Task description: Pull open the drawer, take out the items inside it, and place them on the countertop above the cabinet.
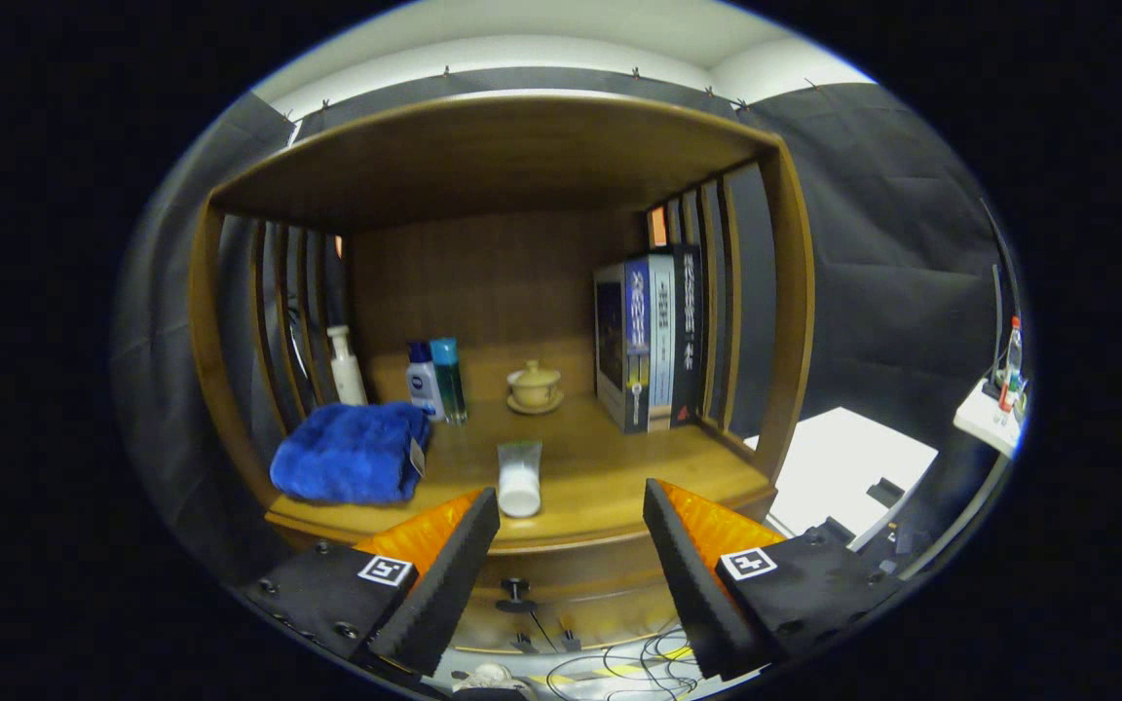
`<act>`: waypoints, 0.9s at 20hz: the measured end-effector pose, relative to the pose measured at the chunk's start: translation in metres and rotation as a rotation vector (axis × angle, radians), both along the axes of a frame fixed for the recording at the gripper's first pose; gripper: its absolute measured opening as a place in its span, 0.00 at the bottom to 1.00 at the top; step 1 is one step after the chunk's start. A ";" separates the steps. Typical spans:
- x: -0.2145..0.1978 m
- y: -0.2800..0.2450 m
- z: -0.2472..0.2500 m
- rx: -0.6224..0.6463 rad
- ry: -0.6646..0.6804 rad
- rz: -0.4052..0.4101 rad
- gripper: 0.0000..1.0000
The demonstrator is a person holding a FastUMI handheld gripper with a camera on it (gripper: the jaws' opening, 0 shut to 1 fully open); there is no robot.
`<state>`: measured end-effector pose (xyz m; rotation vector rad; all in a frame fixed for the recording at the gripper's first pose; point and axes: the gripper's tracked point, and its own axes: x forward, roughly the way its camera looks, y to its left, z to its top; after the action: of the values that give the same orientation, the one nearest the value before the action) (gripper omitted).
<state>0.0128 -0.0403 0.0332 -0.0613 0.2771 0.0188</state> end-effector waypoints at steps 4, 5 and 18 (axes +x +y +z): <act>0.012 0.024 0.065 0.014 -0.090 0.050 0.99; 0.008 0.029 0.074 0.026 -0.094 0.056 0.99; -0.018 0.010 0.113 0.074 -0.157 -0.038 0.99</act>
<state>-0.0049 -0.0308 0.1464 0.0165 0.1208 -0.0134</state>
